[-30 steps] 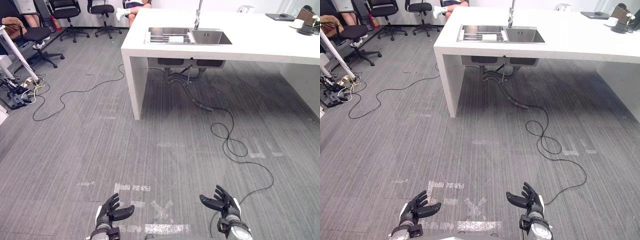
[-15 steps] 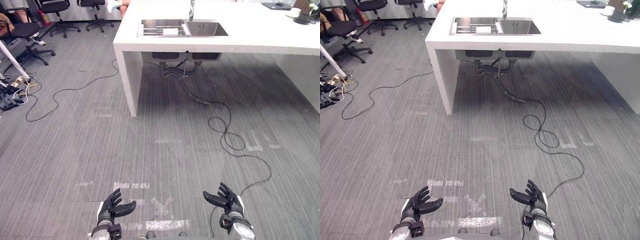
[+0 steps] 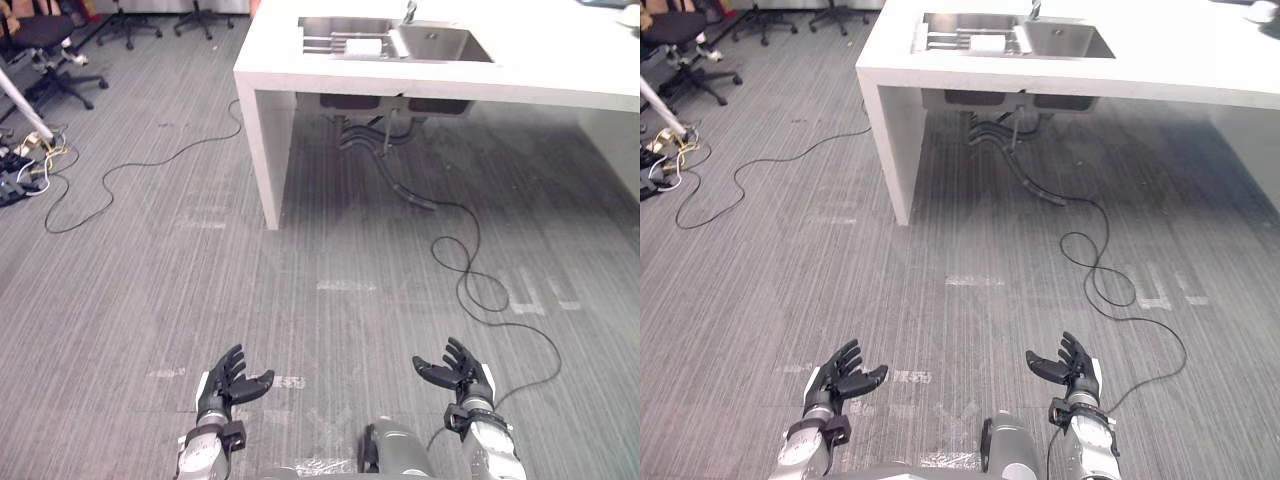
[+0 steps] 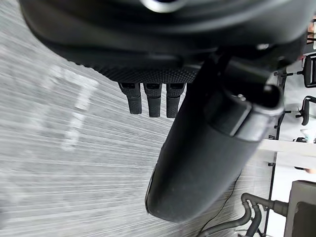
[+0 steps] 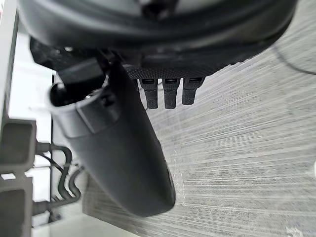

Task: Walk over to the sink, pick up the cup, carry it to the dishwasher, place the cup inside the dishwasher, then close the dishwasher door

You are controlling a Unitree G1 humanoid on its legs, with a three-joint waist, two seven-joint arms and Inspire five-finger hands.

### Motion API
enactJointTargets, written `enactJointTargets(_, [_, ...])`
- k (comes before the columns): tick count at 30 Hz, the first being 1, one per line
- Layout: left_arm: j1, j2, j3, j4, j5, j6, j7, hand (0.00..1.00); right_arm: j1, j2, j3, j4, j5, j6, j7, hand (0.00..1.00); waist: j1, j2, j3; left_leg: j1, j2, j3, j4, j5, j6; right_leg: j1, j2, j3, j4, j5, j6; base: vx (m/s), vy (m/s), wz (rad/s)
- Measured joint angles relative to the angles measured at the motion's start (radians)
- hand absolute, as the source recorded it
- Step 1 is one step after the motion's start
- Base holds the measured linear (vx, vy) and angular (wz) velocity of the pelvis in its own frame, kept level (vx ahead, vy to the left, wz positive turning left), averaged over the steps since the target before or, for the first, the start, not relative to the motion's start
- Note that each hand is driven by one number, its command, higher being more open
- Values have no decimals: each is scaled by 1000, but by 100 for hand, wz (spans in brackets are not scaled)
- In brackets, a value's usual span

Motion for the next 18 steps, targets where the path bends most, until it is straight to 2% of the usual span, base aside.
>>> enactJointTargets(1, [-2, -15, 5, 21, 0, -1, 2, 90, 11, -16, 1, 10, 0, 1, 0, 90, 4, 8, -5, 33, 8, -9, 14, -38, -19, 3, -3, -17, 23, 49, -29, 461, -129, 20])
enactJointTargets(2, [-3, -22, 7, 28, 0, 0, 5, 90, 4, -21, 1, 21, -1, 3, 0, 90, 2, 26, -9, 33, 30, -7, 32, -43, -25, 5, 14, -26, 34, 41, -41, 552, -162, 26])
enactJointTargets(3, [-3, -27, 5, 34, 0, -1, 3, 90, -4, -20, 2, 24, -1, 7, -1, 90, -11, 44, -13, -1, 68, -5, 148, -42, -33, 56, 37, -49, 5, -3, -50, 510, -164, 25])
enactJointTargets(4, [-6, -40, 12, 34, 0, 0, 3, 90, -1, -16, 7, 17, -1, 7, 0, 90, -14, 55, -4, -58, 102, 2, 336, -19, -47, 120, 66, -65, -39, -14, -62, 510, -176, 25])
enactJointTargets(5, [-5, -49, 17, 34, 0, 0, 3, 90, 5, -12, 14, 13, -1, 8, -1, 90, -10, 55, -3, -104, 120, 6, 460, 25, -49, 157, 81, -64, -65, -18, -67, 591, -199, 0])
enactJointTargets(6, [15, -69, 22, 22, -1, 0, 2, 90, 25, 5, 36, -24, 1, 8, -5, 90, 3, 52, 2, -200, 176, 17, 722, 42, -57, 253, 106, -57, -120, -27, -82, 472, -143, -18])
enactJointTargets(7, [26, -79, 22, 6, -3, 2, 0, 90, 32, 17, 40, -48, 1, 7, -10, 90, 8, 47, 6, -249, 209, 40, 828, 41, -54, 309, 115, -49, -150, -32, -89, 522, -139, -22])
enactJointTargets(9, [33, -98, 20, -21, -8, 4, -4, 90, 38, 36, 43, -85, 2, 6, -11, 90, 24, 36, 18, -321, 244, 63, 895, 39, -51, 385, 117, -27, -191, -40, -92, 328, -61, -29])
enactJointTargets(10, [40, -107, 3, -60, -17, 4, -6, 90, 44, 48, 44, -116, 2, 2, -12, 90, 41, 34, 18, -397, 265, 77, 868, 39, -50, 429, 116, -6, -226, -45, -87, 289, -2, -34])
enactJointTargets(12, [47, -107, -10, -93, -17, 4, -13, 90, 41, 56, 46, -122, 2, -2, -12, 90, 53, 31, 20, -452, 266, 86, 767, 37, -46, 458, 108, 8, -253, -54, -80, 270, 70, -23])
enactJointTargets(13, [48, -108, -18, -97, -17, 4, -21, 90, 45, 60, 46, -119, 2, -1, -13, 90, 62, 26, 24, -475, 244, 103, 622, 36, -46, 491, 92, 20, -268, -67, -67, 251, 133, -10])
enactJointTargets(15, [54, -113, -18, -94, -17, 5, -26, 90, 42, 57, 42, -99, 2, -2, -15, 90, 64, 25, 25, -474, 196, 94, 437, 57, -51, 510, 70, 33, -270, -84, -45, 315, 205, -13])
enactJointTargets(16, [54, -119, -16, -84, -17, 4, -25, 90, 21, 51, 36, -57, 3, -3, -15, 90, 69, 32, 21, -462, 158, 71, 270, 116, -54, 511, 60, 50, -269, -98, -24, 362, 281, -50])
enactJointTargets(17, [54, -115, -16, -65, -17, 5, -25, 90, -11, 46, 38, 13, 4, 0, -15, 90, 83, 41, 16, -436, 133, 57, 214, 244, -11, 513, 52, 89, -263, -114, -3, 312, 252, -55])
enactJointTargets(18, [50, -111, -17, -51, -17, 5, -25, 90, -24, 54, 40, 44, 6, 3, -15, 90, 85, 23, 19, -427, 122, 74, 214, 239, -2, 519, 35, 98, -261, -125, 8, 336, 239, -48])
